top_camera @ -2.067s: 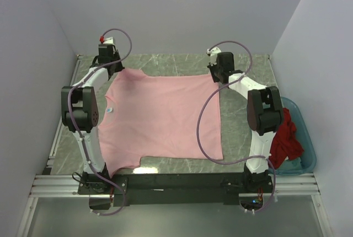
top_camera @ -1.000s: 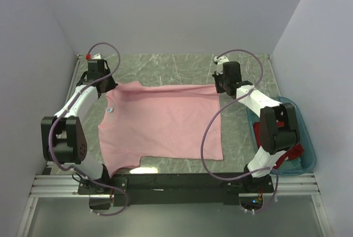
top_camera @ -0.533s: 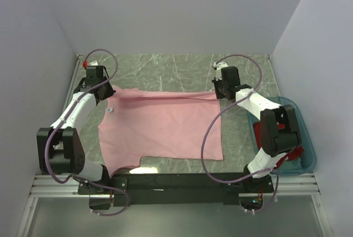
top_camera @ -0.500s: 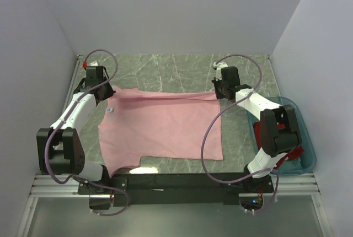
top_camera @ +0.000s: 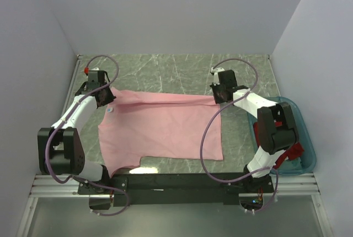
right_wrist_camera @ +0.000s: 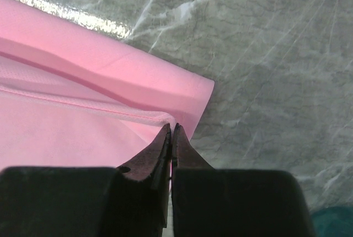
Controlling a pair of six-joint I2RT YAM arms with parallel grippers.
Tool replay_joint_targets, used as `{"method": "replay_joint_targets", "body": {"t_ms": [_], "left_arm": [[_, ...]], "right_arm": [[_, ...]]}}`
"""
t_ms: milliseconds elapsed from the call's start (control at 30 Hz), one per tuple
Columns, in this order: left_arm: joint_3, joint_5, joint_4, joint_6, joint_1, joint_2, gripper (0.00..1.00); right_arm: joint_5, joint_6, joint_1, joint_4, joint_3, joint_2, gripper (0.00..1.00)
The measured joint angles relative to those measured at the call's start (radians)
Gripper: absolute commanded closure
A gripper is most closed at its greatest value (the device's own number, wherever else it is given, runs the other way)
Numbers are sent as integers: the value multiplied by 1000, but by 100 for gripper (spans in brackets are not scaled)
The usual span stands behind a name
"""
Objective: Fold and stack the t-shirts
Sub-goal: Fold the tshirt
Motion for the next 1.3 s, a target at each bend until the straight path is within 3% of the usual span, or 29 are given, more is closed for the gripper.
{"method": "replay_joint_targets", "body": {"t_ms": [500,1033,1133,1300], "left_arm": [[18,-17,-40,3,0,-5,99],[-143,-13,-27,-33,0,-43,99],[-164,-13,-22,-45,0,-70,99],[-187,-11,-15,-61,0,-98,99]], "right_arm": [[11,3,8,-29,0,3,100],[21,18,37,-55,-34,34,95],[23,23,41,-55,-34,35,91],[22,39,44,-50,-45,34,69]]}}
